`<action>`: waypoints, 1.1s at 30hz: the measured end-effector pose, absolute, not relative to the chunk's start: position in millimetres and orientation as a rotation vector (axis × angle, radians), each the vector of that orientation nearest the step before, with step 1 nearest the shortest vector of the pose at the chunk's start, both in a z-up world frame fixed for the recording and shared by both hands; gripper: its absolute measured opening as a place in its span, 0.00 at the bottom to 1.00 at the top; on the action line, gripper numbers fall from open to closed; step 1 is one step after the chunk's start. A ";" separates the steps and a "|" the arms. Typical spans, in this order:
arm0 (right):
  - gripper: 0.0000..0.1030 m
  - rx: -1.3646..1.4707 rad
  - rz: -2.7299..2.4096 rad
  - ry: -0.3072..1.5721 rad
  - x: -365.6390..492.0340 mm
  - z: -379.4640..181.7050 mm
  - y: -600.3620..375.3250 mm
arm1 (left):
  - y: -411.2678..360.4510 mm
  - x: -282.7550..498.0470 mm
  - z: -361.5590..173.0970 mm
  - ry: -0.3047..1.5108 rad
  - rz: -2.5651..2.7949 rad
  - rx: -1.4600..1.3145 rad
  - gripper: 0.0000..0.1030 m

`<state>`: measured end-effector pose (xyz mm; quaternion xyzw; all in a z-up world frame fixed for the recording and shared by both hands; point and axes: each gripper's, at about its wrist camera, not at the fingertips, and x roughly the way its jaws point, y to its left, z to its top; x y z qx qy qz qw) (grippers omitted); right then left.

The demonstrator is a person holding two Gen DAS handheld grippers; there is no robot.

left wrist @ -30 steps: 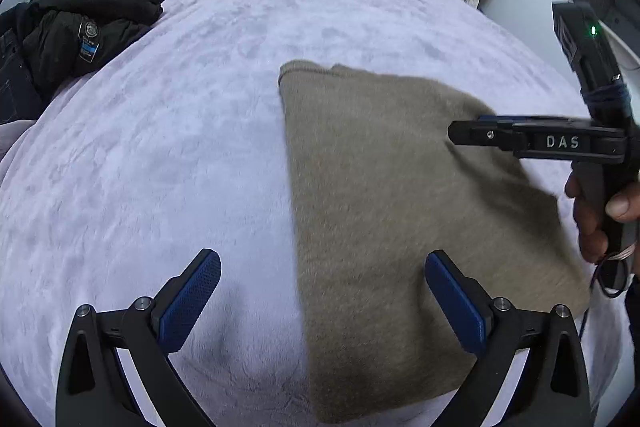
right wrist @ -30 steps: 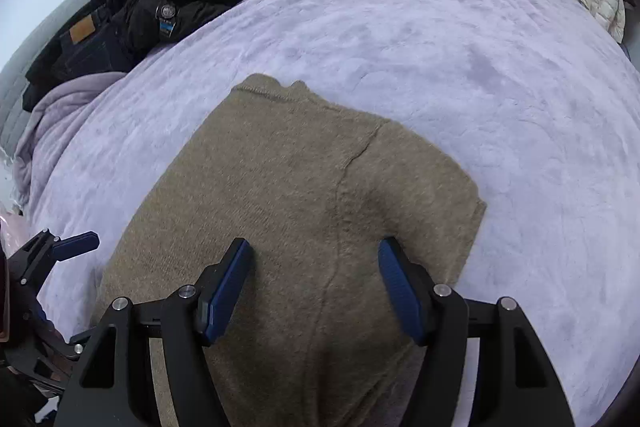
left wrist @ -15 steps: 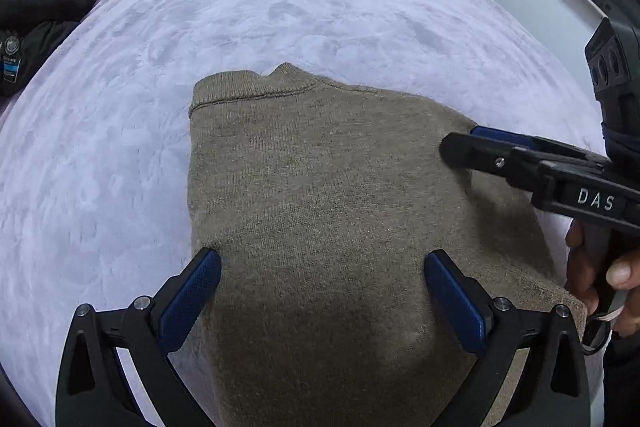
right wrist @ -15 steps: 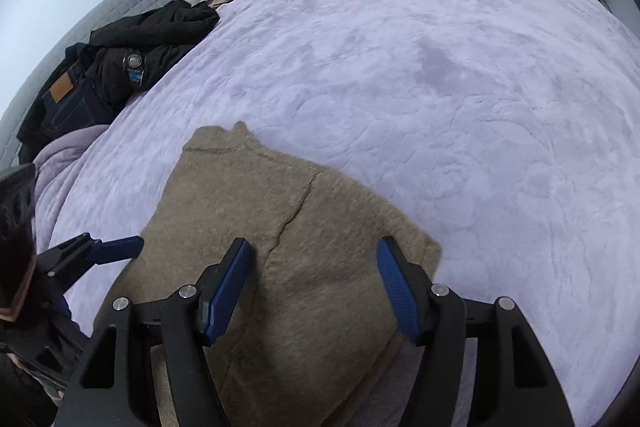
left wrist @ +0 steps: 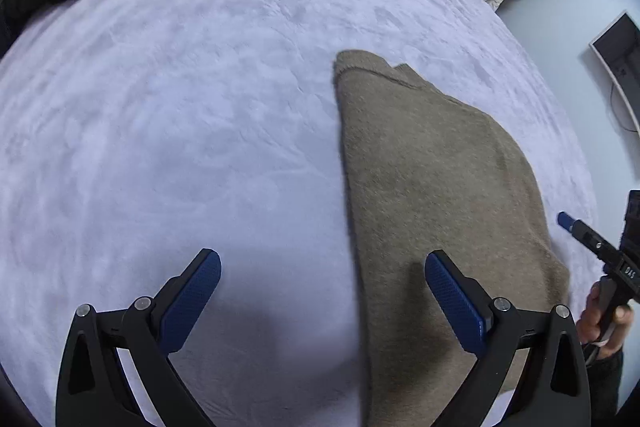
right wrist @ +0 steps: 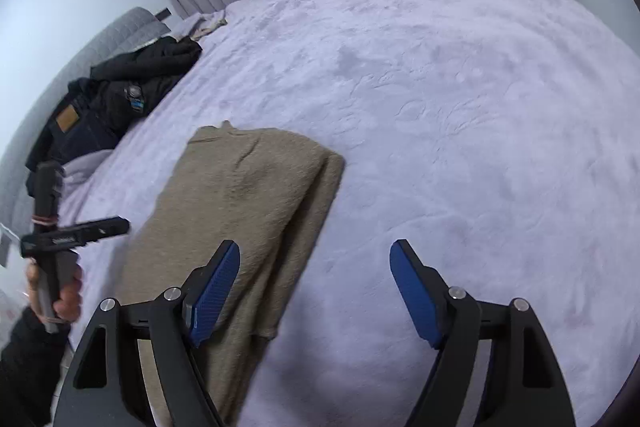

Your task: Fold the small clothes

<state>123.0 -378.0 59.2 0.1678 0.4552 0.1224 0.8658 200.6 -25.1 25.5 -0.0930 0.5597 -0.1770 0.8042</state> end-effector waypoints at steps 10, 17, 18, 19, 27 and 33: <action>0.80 0.499 0.342 1.105 139.6 2.1 -324.6 | -102.2 198.8 -6.5 1.296 -0.543 -0.255 0.99; 0.63 0.482 0.378 1.075 150.5 2.0 -298.6 | -94.2 204.4 -6.2 1.267 -0.562 -0.319 0.79; 0.59 0.473 0.375 1.067 149.0 5.3 -296.9 | -90.2 202.1 -2.4 1.258 -0.574 -0.319 0.68; 0.50 0.468 0.372 1.054 146.3 9.9 -296.7 | -87.5 199.7 1.5 1.248 -0.584 -0.322 0.62; 0.37 0.382 0.373 0.939 123.5 54.4 -270.1 | -83.4 180.6 37.8 1.196 -0.570 -0.252 0.41; 0.37 0.347 0.390 0.899 91.8 92.9 -251.8 | -49.2 146.3 70.5 1.174 -0.612 -0.275 0.41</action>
